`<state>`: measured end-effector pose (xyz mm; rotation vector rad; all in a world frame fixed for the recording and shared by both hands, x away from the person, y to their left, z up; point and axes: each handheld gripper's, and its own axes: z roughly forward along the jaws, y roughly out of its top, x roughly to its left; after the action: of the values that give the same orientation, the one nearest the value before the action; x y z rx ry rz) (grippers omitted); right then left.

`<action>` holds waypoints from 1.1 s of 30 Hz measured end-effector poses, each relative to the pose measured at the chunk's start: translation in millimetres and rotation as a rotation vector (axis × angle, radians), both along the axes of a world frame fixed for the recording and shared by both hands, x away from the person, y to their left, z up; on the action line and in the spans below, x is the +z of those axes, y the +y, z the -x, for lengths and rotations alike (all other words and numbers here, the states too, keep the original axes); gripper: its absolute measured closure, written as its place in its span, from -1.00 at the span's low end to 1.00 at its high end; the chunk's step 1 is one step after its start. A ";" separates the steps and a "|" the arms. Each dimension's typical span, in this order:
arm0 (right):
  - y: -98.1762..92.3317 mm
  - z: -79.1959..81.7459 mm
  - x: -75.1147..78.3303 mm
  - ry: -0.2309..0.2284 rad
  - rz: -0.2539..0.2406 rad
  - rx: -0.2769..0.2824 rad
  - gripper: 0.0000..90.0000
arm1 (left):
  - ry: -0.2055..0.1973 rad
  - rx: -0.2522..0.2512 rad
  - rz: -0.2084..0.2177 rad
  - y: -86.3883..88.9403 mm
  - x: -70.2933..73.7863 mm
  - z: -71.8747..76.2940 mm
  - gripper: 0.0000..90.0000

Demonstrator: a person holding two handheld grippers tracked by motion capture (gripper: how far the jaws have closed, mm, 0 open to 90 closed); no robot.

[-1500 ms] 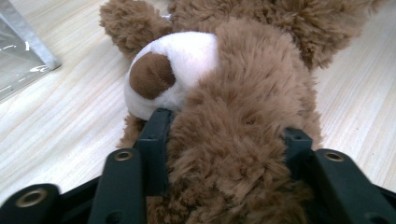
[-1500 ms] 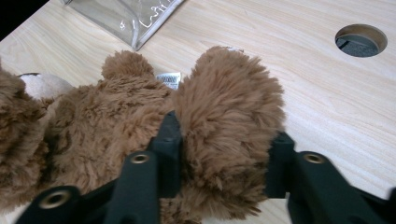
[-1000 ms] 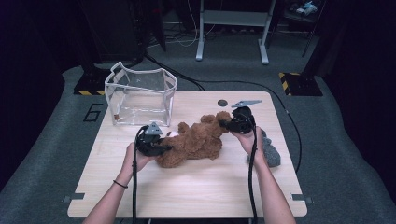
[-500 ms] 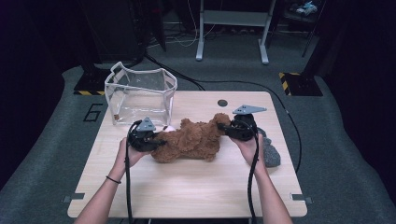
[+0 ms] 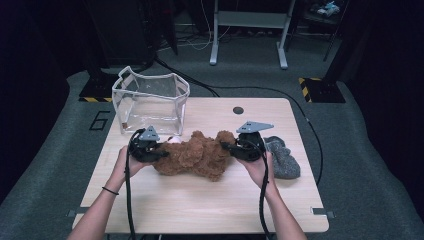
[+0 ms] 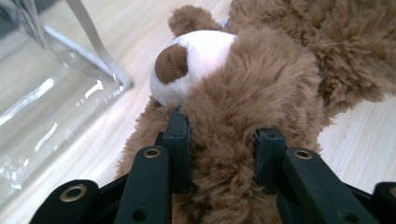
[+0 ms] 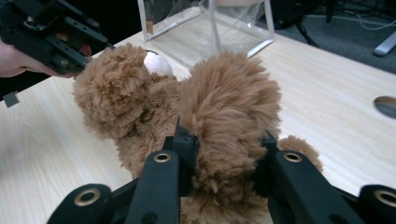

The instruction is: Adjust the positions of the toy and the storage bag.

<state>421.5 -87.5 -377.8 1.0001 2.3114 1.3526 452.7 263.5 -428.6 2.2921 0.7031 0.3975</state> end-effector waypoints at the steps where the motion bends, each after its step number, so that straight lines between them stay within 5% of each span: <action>1: 2.4 0.8 -2.9 0.009 0.014 0.013 0.59 | 0.011 0.000 -0.003 0.2 -1.6 -0.3 0.46; 12: 2.7 9.4 -31.1 0.094 0.004 0.023 0.59 | 0.062 0.013 0.017 5.0 -13.1 -4.6 0.42; 22: 7.2 25.4 -31.2 0.106 -0.048 0.070 0.59 | 0.104 -0.021 0.035 18.3 -9.4 1.7 0.42; 33: 1.4 28.7 -34.1 0.117 -0.021 0.058 0.46 | 0.117 -0.021 0.075 21.1 -12.3 13.5 0.34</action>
<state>392.8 -86.1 -411.9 1.0531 2.4336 1.3779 439.2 284.7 -440.9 2.2631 0.7385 0.2248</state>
